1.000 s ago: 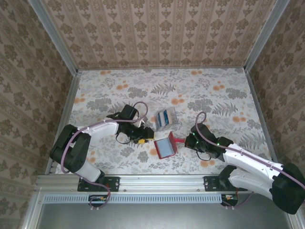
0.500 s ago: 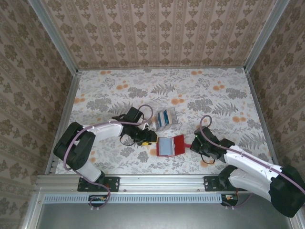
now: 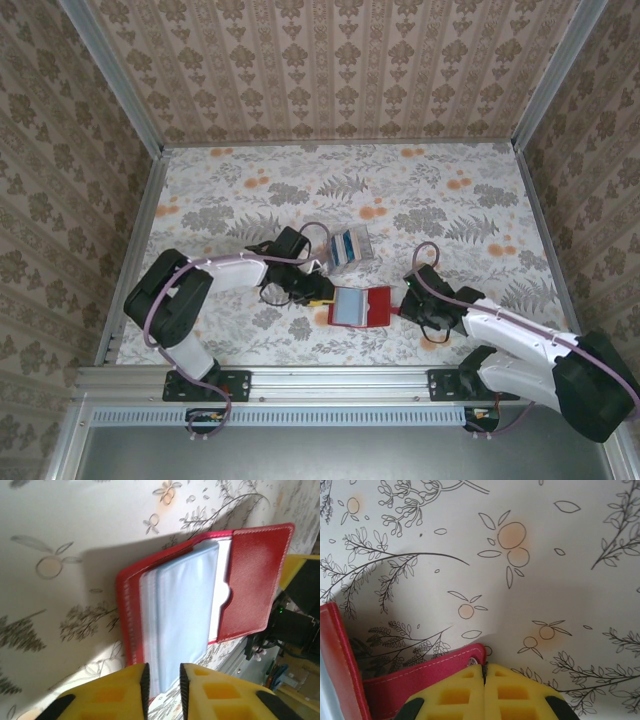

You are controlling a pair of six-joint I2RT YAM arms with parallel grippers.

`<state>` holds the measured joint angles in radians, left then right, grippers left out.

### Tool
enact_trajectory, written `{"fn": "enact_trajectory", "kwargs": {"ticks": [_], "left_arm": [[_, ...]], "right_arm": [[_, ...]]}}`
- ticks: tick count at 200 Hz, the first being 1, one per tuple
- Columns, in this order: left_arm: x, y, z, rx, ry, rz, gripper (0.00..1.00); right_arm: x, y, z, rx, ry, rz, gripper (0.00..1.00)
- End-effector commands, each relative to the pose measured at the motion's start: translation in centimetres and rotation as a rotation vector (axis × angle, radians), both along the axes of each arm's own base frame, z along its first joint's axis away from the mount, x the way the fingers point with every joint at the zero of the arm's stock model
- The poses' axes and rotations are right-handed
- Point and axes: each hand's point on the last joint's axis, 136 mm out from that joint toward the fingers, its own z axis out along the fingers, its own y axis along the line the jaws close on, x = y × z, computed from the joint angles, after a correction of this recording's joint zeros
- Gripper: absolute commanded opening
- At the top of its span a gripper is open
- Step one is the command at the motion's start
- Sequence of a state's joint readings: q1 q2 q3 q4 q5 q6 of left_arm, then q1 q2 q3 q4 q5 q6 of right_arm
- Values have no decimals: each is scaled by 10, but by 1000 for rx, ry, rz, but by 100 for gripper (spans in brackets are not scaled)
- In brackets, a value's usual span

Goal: Put the credit cards into the card holder

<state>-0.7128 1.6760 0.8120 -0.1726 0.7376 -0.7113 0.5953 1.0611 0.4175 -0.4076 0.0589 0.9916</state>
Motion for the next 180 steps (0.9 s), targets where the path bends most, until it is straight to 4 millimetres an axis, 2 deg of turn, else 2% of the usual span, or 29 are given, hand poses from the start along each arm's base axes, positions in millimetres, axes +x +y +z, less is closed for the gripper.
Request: {"fn": "enact_trajectory", "kwargs": {"ticks": [1,18,37,46,58,78,124,137,160,180], "left_arm": [[3,-14,6,-57,14,-17,13],[2,-12,3,-45,14,-22,14],[1,-5,2,-6,10,-14,33],[1,0,3,12,-9,-11,38],[3,7,3,51,-47,-13,45],[4,21,-3,124,-61,-8,48],[1,12,-10,103,-57,-21,52],[3,5,-11,84,-74,-26,50],[2,-5,-8,36,-46,-36,26],[2,-8,-5,8,-48,-46,16]], "right_arm": [[10,11,11,29,-21,34,0],[10,14,9,37,-21,45,0],[9,12,7,30,-10,39,0],[8,10,5,22,-8,33,0],[5,-3,0,-38,8,3,0],[2,-22,-3,-156,35,-15,0],[4,-18,-8,-135,25,-6,0],[6,-14,-9,-120,19,-1,0],[7,-12,-9,-121,31,12,0],[9,-6,-9,-90,19,19,0]]}}
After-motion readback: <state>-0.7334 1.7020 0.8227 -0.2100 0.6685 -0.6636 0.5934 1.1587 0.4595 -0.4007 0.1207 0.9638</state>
